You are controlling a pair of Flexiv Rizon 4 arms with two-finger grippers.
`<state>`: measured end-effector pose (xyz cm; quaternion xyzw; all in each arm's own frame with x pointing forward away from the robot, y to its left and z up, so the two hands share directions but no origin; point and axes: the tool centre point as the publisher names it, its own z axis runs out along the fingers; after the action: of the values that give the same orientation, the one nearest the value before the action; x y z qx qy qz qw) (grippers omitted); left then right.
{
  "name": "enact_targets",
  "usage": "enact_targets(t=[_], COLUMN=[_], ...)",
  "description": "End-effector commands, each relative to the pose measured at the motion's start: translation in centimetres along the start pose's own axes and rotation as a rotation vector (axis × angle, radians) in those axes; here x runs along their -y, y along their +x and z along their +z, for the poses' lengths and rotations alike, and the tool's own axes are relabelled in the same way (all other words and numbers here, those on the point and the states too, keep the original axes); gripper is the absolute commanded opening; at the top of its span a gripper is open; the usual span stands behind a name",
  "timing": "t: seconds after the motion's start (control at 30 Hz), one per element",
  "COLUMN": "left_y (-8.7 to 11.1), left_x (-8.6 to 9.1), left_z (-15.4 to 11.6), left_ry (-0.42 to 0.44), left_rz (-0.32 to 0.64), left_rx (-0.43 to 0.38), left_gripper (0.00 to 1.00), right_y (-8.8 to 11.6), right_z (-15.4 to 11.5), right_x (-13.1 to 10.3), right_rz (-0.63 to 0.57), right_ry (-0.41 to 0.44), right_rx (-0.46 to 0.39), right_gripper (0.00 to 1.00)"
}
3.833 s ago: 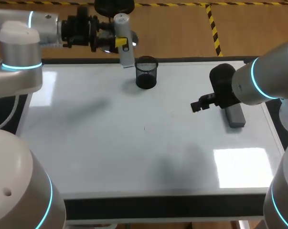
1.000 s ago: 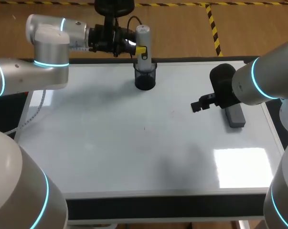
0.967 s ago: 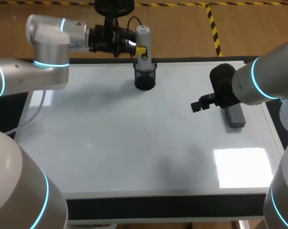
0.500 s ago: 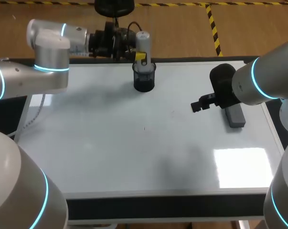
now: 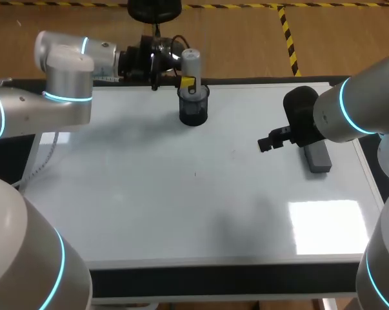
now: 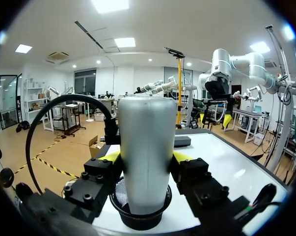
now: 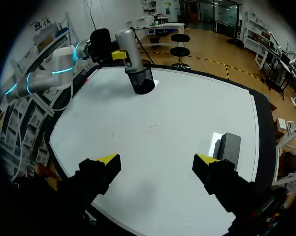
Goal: Pick up the inspection probe, press it on each red-marked spot on the whiteboard one by one, put down the probe, pick up the eraser, and wipe off all the red marks.
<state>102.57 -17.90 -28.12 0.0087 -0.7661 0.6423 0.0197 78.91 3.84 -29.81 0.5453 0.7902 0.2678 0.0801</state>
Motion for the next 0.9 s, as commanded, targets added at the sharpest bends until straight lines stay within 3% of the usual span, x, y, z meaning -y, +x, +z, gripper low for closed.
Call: enact_targets(t=[0.03, 0.9], left_y=[0.3, 0.9], left_x=[-0.2, -3.3], left_z=[0.0, 0.7], left_ry=[0.004, -0.004], left_rz=[0.006, 0.032], left_rx=[0.011, 0.025], left_gripper=[0.0, 0.0], right_y=[-0.1, -0.1], right_z=[0.0, 0.0], right_x=[0.0, 0.0], right_rz=[-0.001, -0.001], right_ry=[0.0, 0.0], right_rx=[-0.001, -0.001], right_gripper=[1.0, 1.0])
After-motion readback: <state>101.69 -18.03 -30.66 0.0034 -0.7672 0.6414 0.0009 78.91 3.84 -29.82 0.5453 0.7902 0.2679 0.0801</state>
